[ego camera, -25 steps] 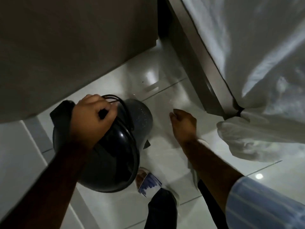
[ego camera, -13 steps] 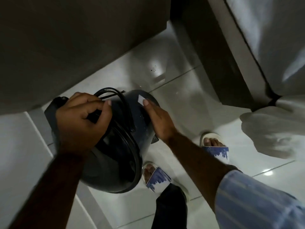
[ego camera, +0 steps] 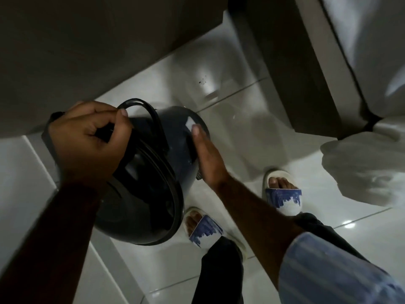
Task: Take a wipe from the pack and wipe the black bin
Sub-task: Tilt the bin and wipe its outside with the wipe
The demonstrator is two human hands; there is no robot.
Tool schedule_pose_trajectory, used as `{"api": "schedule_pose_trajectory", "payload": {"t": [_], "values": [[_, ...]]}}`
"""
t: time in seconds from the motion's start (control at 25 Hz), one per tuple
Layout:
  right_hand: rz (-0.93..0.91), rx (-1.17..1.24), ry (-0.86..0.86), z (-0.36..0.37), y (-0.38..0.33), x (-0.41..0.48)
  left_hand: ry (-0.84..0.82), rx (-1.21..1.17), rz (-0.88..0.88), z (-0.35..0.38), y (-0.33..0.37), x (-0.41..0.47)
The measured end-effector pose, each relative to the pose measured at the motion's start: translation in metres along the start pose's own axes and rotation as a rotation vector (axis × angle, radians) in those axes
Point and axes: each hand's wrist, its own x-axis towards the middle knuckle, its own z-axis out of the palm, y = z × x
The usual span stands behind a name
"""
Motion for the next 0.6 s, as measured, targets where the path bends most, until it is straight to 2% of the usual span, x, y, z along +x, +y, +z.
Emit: {"api": "schedule_pose_trajectory", "payload": {"t": [0.12, 0.24, 0.32, 0.44, 0.52, 0.6], "values": [[-0.205, -0.007, -0.051, 0.015, -0.016, -0.057, -0.027, 0.005, -0.073, -0.006, 0.006, 0.006], [-0.416, -0.099, -0.1, 0.02, 0.01, -0.103, -0.057, 0.054, -0.051, -0.01, 0.009, 0.008], [-0.348, -0.086, -0.067, 0.016, 0.026, -0.092, -0.014, 0.011, -0.008, -0.009, 0.006, 0.006], [-0.028, 0.04, 0.017, 0.01, 0.022, -0.05, 0.035, -0.061, -0.039, -0.006, -0.002, 0.004], [-0.077, 0.032, -0.005, 0.013, 0.011, -0.044, 0.058, -0.078, -0.081, -0.004, -0.005, 0.005], [-0.272, -0.035, -0.087, 0.024, -0.001, -0.066, 0.067, -0.098, -0.102, -0.006, -0.008, 0.008]]}}
